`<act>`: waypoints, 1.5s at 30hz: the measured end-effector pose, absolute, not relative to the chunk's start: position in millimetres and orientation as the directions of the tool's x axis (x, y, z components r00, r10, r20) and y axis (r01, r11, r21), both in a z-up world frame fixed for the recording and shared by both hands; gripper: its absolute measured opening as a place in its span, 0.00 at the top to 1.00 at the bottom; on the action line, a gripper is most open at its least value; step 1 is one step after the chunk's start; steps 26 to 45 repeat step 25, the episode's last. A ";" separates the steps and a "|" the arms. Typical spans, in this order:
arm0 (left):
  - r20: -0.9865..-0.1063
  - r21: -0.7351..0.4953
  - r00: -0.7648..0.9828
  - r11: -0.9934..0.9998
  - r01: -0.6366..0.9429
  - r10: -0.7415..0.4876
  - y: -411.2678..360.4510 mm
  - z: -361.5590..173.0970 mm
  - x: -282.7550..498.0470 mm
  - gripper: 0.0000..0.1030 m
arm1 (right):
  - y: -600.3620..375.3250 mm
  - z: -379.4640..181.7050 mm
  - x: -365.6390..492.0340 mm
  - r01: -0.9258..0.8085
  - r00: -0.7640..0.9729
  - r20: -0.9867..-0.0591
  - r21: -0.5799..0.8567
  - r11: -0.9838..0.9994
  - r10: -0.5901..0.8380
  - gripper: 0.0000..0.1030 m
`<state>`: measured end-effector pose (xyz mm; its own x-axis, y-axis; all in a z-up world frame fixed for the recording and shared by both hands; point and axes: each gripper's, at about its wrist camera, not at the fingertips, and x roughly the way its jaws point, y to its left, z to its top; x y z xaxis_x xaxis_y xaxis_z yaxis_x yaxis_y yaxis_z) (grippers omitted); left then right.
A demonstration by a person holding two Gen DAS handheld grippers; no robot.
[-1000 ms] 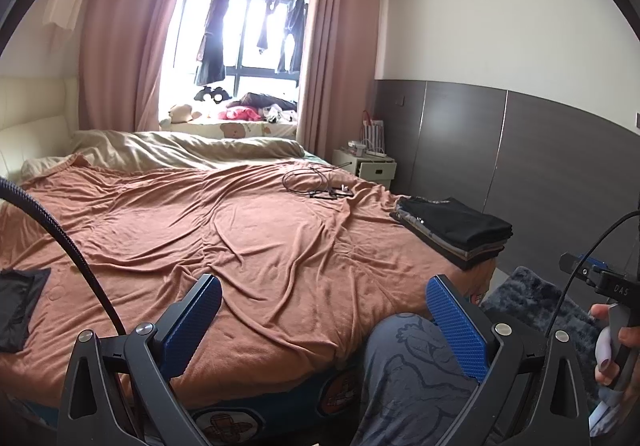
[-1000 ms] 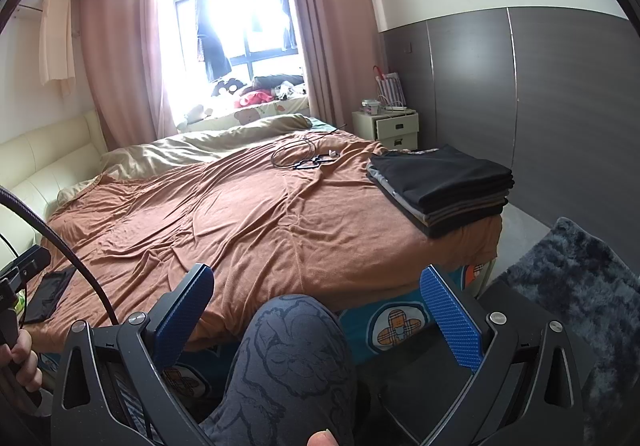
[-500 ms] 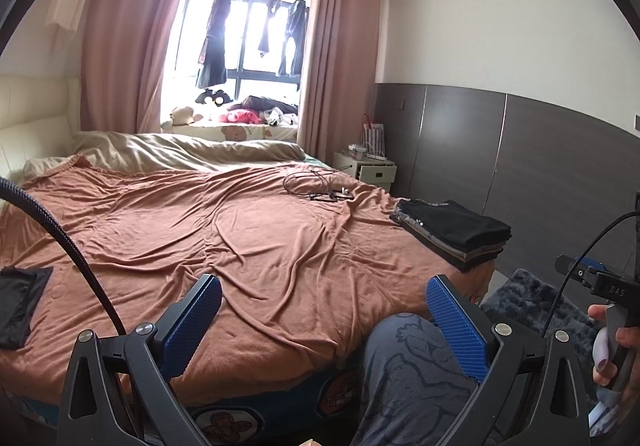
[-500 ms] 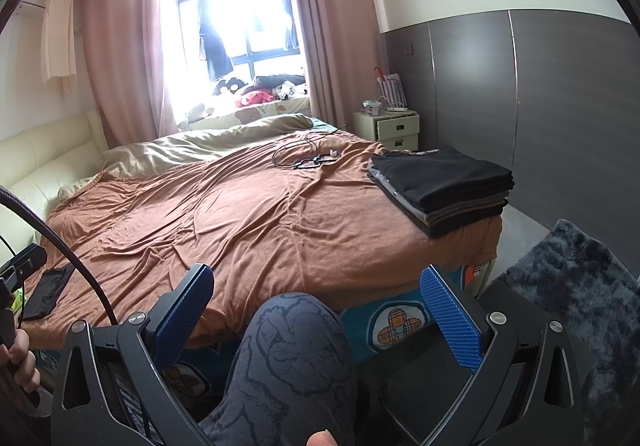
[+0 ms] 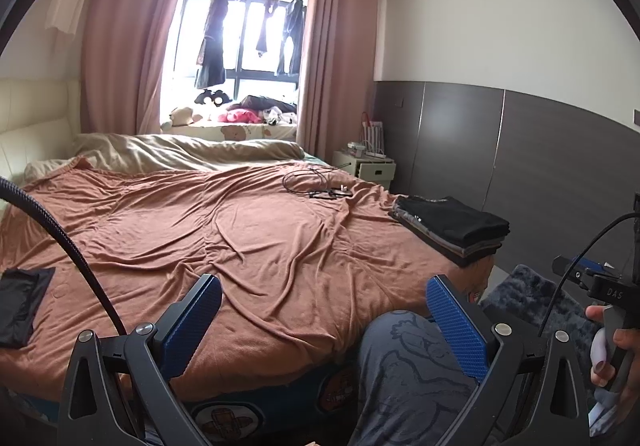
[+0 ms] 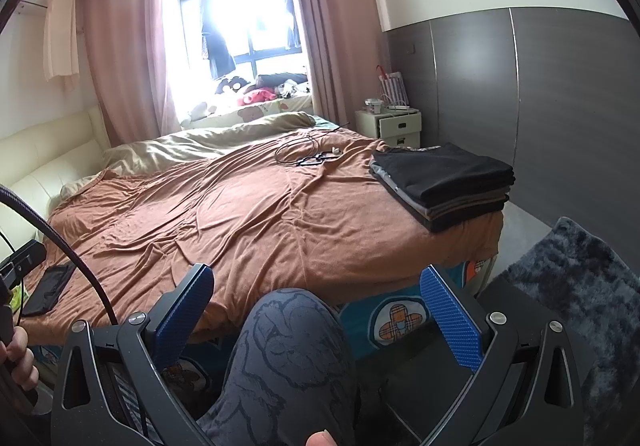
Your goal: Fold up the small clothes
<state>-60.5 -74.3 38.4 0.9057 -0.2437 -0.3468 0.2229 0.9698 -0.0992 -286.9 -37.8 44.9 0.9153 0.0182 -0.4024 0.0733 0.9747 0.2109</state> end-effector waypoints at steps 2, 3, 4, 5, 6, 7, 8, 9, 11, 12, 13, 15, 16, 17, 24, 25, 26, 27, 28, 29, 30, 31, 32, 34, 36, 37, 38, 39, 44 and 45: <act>-0.349 -0.100 0.904 0.969 0.226 -0.246 -75.8 39.5 -60.4 0.00 | -40.1 44.9 -287.1 0.073 0.916 -0.401 0.214 0.974 0.019 0.00; -0.349 -0.100 0.904 0.969 0.226 -0.247 -76.3 39.2 -60.7 0.00 | -40.8 45.0 -287.3 0.074 0.916 -0.401 0.214 0.974 0.018 0.00; -0.348 -0.099 0.904 0.969 0.227 -0.248 -76.7 39.3 -61.0 0.00 | -41.1 44.3 -288.1 0.075 0.916 -0.400 0.213 0.974 0.017 0.00; -0.347 -0.099 0.905 0.969 0.227 -0.247 -77.0 39.7 -61.3 0.00 | -41.6 43.9 -288.0 0.075 0.917 -0.400 0.213 0.974 0.017 0.00; -0.345 -0.099 0.905 0.969 0.227 -0.247 -77.6 40.3 -61.8 0.00 | -41.9 44.0 -288.5 0.076 0.917 -0.399 0.212 0.974 0.015 0.00; -0.343 -0.100 0.906 0.969 0.228 -0.249 -77.8 40.5 -62.6 0.00 | -41.7 43.5 -289.7 0.076 0.917 -0.398 0.211 0.974 0.014 0.00; -0.342 -0.100 0.906 0.968 0.229 -0.250 -77.7 40.8 -62.6 0.00 | -41.7 43.4 -290.7 0.078 0.918 -0.396 0.209 0.975 0.012 0.00; -0.341 -0.099 0.906 0.968 0.230 -0.250 -78.3 40.9 -63.1 0.00 | -41.8 43.4 -291.6 0.080 0.919 -0.395 0.206 0.975 0.008 0.00; -0.343 -0.093 0.905 0.968 0.233 -0.251 -80.5 40.7 -63.2 0.00 | -41.4 42.9 -292.6 0.083 0.920 -0.393 0.203 0.976 0.003 0.00; -0.344 -0.091 0.905 0.968 0.235 -0.252 -81.2 40.2 -62.3 0.00 | -41.5 43.0 -292.5 0.085 0.920 -0.392 0.204 0.975 0.002 0.00; -0.344 -0.089 0.904 0.967 0.239 -0.255 -82.2 40.1 -62.5 0.00 | -42.1 42.2 -292.5 0.086 0.920 -0.392 0.205 0.975 0.001 0.00; -0.342 -0.086 0.902 0.965 0.248 -0.262 -84.2 41.1 -61.8 0.00 | -40.9 43.3 -290.6 0.092 0.919 -0.393 0.205 0.974 -0.004 0.00; -0.339 -0.084 0.903 0.964 0.251 -0.264 -84.2 41.5 -61.5 0.00 | -40.6 43.3 -289.7 0.094 0.919 -0.394 0.203 0.975 -0.006 0.00; -0.335 -0.084 0.905 0.965 0.250 -0.263 -83.6 41.7 -62.2 0.00 | -39.5 43.8 -287.9 0.095 0.919 -0.395 0.202 0.975 -0.008 0.00; -0.331 -0.083 0.908 0.967 0.242 -0.256 -69.3 39.3 -64.5 0.00 | -26.5 48.7 -277.2 0.109 0.915 -0.403 0.201 0.974 -0.019 0.00; -0.326 -0.084 0.912 0.968 0.236 -0.251 -67.0 39.9 -64.4 0.00 | -25.5 50.3 -276.7 0.106 0.916 -0.400 0.201 0.974 -0.017 0.00; -0.326 -0.084 0.912 0.968 0.236 -0.251 -67.0 39.9 -64.4 0.00 | -25.5 50.3 -276.7 0.106 0.916 -0.400 0.201 0.974 -0.017 0.00; -0.326 -0.084 0.912 0.968 0.236 -0.251 -67.0 39.9 -64.4 0.00 | -25.5 50.3 -276.7 0.106 0.916 -0.400 0.201 0.974 -0.017 0.00; -0.326 -0.084 0.912 0.968 0.236 -0.251 -67.0 39.9 -64.4 0.00 | -25.5 50.3 -276.7 0.106 0.916 -0.400 0.201 0.974 -0.017 0.00; -0.326 -0.084 0.912 0.968 0.236 -0.251 -67.0 39.9 -64.4 0.00 | -25.5 50.3 -276.7 0.106 0.916 -0.400 0.201 0.974 -0.017 0.00; -0.326 -0.084 0.912 0.968 0.236 -0.251 -67.0 39.9 -64.4 0.00 | -25.5 50.3 -276.7 0.106 0.916 -0.400 0.201 0.974 -0.017 0.00; -0.326 -0.084 0.912 0.968 0.236 -0.251 -67.0 39.9 -64.4 0.00 | -25.5 50.3 -276.7 0.106 0.916 -0.400 0.201 0.974 -0.017 0.00; -0.326 -0.084 0.912 0.968 0.236 -0.251 -67.0 39.9 -64.4 0.00 | -25.5 50.3 -276.7 0.106 0.916 -0.400 0.201 0.974 -0.017 0.00; -0.326 -0.084 0.912 0.968 0.236 -0.251 -67.0 39.9 -64.4 0.00 | -25.5 50.3 -276.7 0.106 0.916 -0.400 0.201 0.974 -0.017 0.00; -0.326 -0.084 0.912 0.968 0.236 -0.251 -67.0 39.9 -64.4 0.00 | -25.5 50.3 -276.7 0.106 0.916 -0.400 0.201 0.974 -0.017 0.00; -0.326 -0.084 0.912 0.968 0.236 -0.251 -67.0 39.9 -64.4 0.00 | -25.5 50.3 -276.7 0.106 0.916 -0.400 0.201 0.974 -0.017 0.00; -0.326 -0.084 0.912 0.968 0.236 -0.251 -67.0 39.9 -64.4 0.00 | -25.5 50.3 -276.7 0.106 0.916 -0.400 0.201 0.974 -0.017 0.00; -0.326 -0.084 0.912 0.968 0.236 -0.251 -67.0 39.9 -64.4 0.00 | -25.5 50.3 -276.7 0.106 0.916 -0.400 0.201 0.974 -0.017 0.00; -0.326 -0.084 0.912 0.968 0.236 -0.251 -67.0 39.9 -64.4 0.00 | -25.5 50.3 -276.7 0.106 0.916 -0.400 0.201 0.974 -0.017 0.00; -0.326 -0.084 0.912 0.968 0.236 -0.251 -67.0 39.9 -64.4 0.00 | -25.5 50.3 -276.7 0.106 0.916 -0.400 0.201 0.974 -0.017 0.00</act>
